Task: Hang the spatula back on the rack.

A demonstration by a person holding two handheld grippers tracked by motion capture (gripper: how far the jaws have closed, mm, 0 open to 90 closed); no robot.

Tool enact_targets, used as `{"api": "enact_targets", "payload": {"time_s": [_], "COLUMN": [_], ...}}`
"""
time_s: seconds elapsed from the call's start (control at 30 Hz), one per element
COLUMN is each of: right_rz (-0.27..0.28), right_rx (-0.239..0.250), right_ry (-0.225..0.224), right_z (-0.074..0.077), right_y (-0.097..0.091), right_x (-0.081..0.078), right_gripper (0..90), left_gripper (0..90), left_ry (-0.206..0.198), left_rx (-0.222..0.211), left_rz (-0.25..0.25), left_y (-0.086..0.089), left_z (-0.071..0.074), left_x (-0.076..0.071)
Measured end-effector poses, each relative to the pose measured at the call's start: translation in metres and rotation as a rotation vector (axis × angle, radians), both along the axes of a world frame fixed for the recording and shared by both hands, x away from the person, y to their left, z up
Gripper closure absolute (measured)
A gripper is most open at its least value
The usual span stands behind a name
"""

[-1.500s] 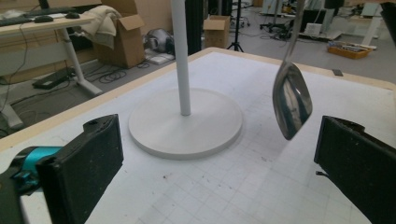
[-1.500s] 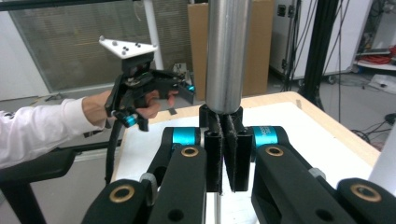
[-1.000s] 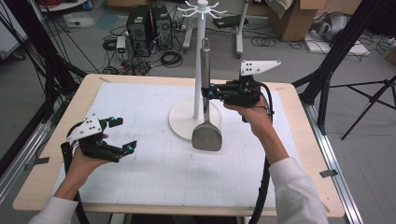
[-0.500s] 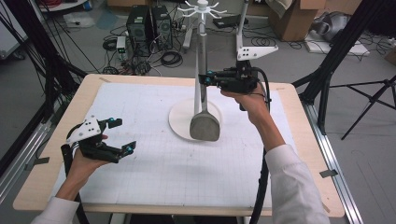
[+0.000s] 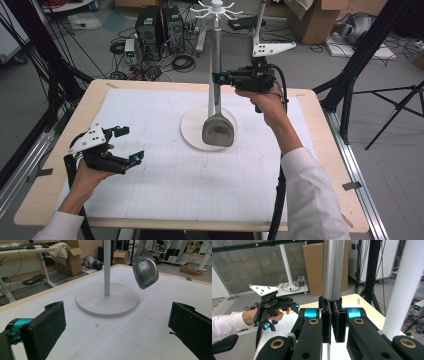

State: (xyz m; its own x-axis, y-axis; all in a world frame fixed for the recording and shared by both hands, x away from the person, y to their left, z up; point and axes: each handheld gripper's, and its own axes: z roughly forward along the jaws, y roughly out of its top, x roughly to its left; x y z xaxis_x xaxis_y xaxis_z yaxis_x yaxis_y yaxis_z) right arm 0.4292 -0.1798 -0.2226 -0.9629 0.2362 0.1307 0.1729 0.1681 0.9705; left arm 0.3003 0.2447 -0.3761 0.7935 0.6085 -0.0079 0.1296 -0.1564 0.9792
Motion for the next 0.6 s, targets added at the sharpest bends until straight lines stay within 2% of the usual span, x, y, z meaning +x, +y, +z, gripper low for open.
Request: {"api": "enact_targets", "payload": {"time_s": [0.37,0.6], "right_rz": [-0.013,-0.024], "right_rx": [-0.001,-0.006], "right_ry": [0.017,0.023], "right_z": [-0.006,-0.008], "right_y": [-0.001,0.000], "right_x": [0.011,0.014], "right_gripper": [87.8,87.7], "left_gripper": [1.7,1.7], "left_ry": [-0.006,0.002], "left_rx": [0.004,0.000], "left_rz": [0.010,0.010], "left_y": [0.003,0.002], "left_z": [0.004,0.001], "left_x": [-0.001,0.000]}}
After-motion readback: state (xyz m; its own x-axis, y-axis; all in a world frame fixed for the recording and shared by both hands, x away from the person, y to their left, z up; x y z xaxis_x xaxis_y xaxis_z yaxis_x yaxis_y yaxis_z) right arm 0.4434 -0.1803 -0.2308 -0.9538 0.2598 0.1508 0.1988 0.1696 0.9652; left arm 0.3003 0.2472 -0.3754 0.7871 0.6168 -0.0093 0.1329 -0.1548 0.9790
